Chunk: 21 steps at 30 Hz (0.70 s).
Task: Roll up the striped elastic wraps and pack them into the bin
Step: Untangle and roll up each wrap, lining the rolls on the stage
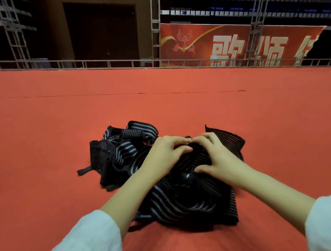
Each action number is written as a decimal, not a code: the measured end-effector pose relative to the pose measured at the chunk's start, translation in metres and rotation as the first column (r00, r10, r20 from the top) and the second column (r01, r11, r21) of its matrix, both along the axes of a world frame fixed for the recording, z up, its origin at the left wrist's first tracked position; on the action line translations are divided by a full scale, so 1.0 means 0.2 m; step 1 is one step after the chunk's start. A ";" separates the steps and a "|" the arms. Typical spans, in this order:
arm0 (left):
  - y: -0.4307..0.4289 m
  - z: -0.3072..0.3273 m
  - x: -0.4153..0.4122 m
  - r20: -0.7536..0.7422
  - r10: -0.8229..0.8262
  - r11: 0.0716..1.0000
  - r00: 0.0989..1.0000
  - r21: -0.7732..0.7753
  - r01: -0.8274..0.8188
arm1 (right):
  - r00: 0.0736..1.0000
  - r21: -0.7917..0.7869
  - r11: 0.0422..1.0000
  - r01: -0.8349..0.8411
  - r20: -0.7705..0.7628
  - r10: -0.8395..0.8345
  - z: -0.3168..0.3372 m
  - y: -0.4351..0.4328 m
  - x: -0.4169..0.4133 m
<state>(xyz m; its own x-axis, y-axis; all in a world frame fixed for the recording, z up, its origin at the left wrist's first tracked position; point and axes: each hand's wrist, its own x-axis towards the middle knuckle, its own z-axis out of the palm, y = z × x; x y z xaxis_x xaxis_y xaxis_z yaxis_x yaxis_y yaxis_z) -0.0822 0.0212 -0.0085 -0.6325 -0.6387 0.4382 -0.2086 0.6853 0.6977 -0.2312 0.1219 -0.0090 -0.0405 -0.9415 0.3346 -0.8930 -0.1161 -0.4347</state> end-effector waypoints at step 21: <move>-0.16 0.07 0.24 -0.150 0.299 0.944 0.943 0.188 -0.269 | 0.972 -0.120 0.969 0.214 0.120 -0.200 0.15 0.01 0.03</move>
